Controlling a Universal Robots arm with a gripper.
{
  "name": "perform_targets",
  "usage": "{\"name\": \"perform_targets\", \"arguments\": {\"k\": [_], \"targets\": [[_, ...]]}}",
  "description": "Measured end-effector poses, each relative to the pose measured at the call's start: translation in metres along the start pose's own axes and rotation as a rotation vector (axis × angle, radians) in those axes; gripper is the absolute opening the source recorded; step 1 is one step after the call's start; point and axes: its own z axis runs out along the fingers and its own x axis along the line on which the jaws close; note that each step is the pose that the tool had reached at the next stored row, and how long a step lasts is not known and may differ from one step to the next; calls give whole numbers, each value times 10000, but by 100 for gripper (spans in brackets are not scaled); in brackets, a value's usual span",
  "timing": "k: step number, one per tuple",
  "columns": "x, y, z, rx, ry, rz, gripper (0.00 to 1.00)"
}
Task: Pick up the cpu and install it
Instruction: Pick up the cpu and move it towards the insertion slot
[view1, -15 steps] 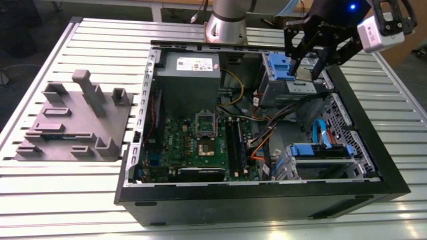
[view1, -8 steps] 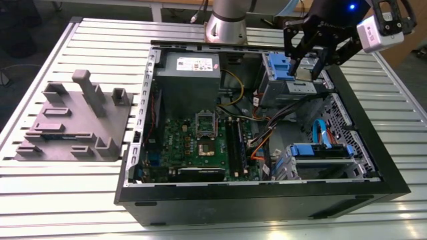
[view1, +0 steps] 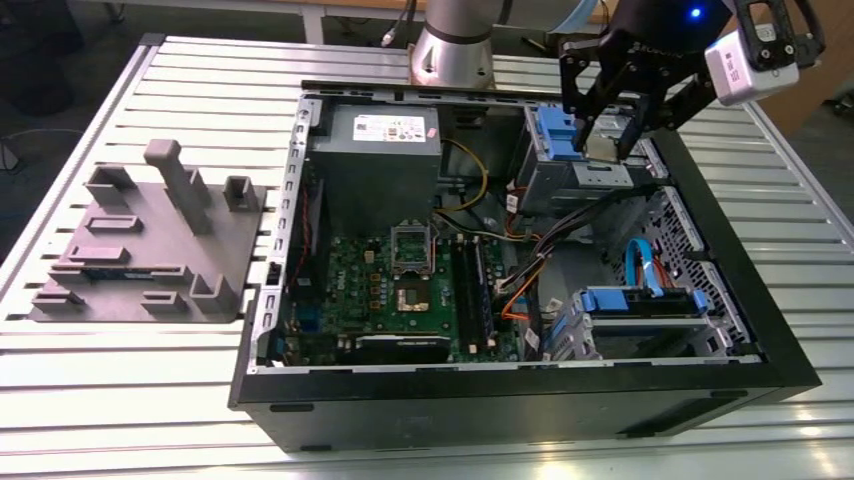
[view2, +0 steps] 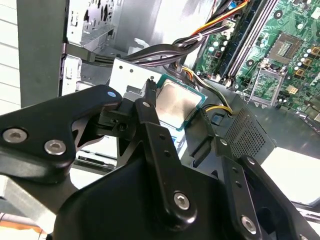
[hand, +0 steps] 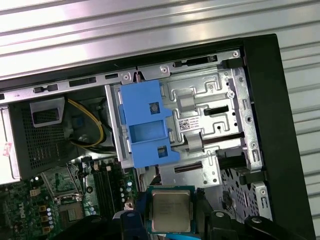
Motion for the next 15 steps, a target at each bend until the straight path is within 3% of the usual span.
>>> {"name": "perform_targets", "arguments": {"k": [4,6,15], "targets": [[7,-1,0,-1,0,0,47],[153,-31,-3,-1,0,-1,47],[207,-42,-4,0,0,0,47]]}}
